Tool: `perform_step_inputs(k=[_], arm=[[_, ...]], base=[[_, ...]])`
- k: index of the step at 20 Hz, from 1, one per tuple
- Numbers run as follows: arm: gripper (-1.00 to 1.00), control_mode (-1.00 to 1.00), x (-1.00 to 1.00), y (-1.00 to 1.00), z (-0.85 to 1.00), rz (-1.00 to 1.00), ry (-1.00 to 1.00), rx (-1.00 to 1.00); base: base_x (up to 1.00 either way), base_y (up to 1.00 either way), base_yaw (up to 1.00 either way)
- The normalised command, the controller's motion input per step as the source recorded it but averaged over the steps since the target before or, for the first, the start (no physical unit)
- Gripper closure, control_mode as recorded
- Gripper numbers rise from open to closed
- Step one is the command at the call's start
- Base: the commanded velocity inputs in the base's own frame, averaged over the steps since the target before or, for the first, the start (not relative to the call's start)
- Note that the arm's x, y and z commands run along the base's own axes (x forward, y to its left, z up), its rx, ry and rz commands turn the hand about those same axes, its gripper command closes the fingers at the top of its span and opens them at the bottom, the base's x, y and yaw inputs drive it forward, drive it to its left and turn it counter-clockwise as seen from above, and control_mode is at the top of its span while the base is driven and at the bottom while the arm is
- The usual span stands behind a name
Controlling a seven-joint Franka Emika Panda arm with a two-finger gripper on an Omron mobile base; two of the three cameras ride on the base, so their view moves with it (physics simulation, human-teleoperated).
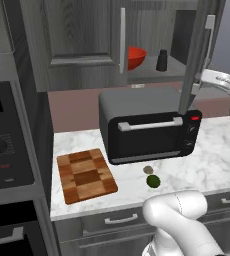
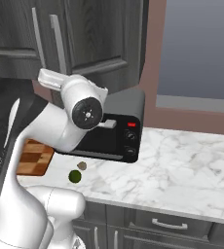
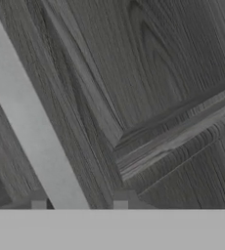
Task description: Open the cabinet. Place the bowl and condiment on the counter. Then place the lime and garlic on the cutting board.
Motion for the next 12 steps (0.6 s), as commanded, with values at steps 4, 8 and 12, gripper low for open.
perform_step_inputs(k=[4,8,12], arm=[[1.00,-1.00,-0.05,-0.12,0.03,0.03,0.00,0.01],[-1.00,-1.00,0.00,-0.01,0.00,0.00,0.00,0.00],[-1.00,-1.00,-0.15,-0.39,0.09,0.02,-0.01,0.02]], base=[[0.00,0.00,0.00],[0.00,0.00,0.00],[0.00,0.00,0.00]])
